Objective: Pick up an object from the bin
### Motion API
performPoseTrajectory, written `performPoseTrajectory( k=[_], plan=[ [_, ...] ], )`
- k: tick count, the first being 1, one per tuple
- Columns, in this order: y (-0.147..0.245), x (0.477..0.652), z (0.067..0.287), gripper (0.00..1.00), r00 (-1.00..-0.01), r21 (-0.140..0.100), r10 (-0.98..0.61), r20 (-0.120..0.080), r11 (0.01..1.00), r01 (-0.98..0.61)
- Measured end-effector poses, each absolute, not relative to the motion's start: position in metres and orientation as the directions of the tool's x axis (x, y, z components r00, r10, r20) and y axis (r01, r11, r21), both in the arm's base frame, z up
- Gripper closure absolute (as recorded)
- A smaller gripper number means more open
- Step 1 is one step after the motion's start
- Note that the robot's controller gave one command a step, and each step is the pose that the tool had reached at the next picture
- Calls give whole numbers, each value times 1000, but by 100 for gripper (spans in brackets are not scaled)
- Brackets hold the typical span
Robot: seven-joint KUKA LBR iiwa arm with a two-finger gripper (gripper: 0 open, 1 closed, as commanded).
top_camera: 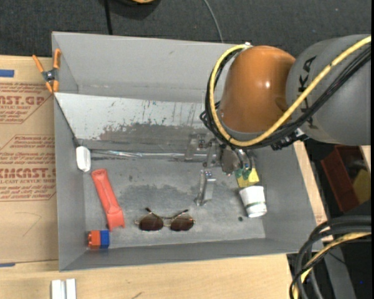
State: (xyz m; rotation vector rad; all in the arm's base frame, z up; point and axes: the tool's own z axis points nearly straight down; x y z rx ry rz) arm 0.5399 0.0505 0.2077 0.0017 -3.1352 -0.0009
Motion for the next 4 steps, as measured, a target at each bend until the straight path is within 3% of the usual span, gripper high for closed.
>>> performPoseTrajectory(
  k=[1,2,3,4],
  plan=[
    [50,541,211,0,-1000,1,0,2,1000,0],
    [59,529,212,0,-999,0,-34,2,999,-33],
    [61,509,174,0,-999,2,-54,-7,999,-54],
    [80,492,124,0,-1000,1,5,0,1000,5]
  ],
)
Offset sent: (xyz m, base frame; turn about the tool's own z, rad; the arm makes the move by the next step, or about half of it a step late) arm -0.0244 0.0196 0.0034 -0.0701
